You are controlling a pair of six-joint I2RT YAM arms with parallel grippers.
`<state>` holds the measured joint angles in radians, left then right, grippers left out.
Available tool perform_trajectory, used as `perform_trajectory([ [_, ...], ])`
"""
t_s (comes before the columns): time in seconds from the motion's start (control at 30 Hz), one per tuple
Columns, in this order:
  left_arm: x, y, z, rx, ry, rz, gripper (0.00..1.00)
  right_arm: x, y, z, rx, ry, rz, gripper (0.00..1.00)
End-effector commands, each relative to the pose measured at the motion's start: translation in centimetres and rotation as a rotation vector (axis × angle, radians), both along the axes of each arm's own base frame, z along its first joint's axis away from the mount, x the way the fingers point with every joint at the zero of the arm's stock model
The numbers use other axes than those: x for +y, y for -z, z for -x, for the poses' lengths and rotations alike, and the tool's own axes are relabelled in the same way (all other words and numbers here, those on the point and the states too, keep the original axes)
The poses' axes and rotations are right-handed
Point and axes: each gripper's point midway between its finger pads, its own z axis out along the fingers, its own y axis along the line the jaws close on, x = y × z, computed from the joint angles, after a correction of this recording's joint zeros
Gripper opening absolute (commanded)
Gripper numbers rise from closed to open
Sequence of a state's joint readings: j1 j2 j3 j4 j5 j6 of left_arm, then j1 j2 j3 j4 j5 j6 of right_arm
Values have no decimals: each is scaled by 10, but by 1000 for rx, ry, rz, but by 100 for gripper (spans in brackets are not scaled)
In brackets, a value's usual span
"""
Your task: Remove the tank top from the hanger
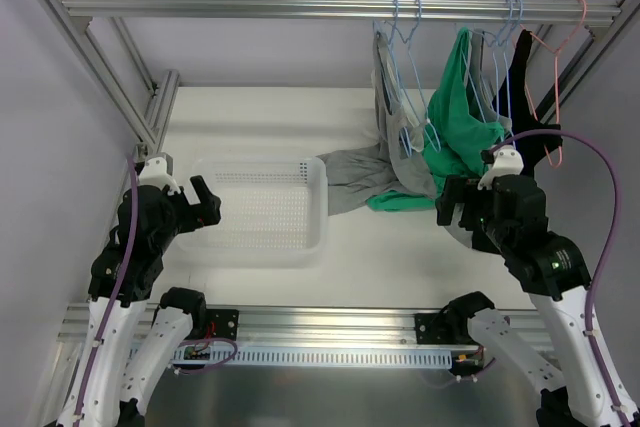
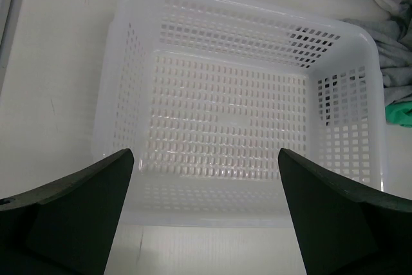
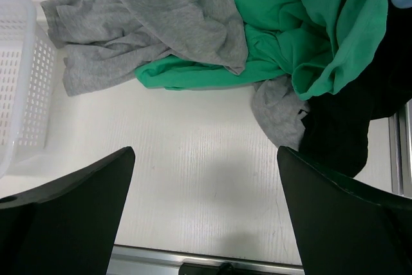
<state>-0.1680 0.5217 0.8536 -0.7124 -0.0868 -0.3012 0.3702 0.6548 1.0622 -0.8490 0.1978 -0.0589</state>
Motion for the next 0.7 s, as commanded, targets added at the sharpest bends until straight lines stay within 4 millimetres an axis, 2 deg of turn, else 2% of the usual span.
perform_trajectory([
  [0.0, 1, -7, -4, -38, -16, 13, 99, -4, -9, 0, -8, 25, 2, 100],
  [0.43, 2, -7, -4, -41, -19, 16, 99, -2, -22, 0, -63, 22, -28, 99],
  [0.57, 1, -8, -3, -42, -19, 19, 99, -4, -42, -5, -103, 32, -25, 100],
  [0.67, 0, -8, -4, -41, -12, 23, 99, 2, -72, -17, -144, 15, -34, 99],
])
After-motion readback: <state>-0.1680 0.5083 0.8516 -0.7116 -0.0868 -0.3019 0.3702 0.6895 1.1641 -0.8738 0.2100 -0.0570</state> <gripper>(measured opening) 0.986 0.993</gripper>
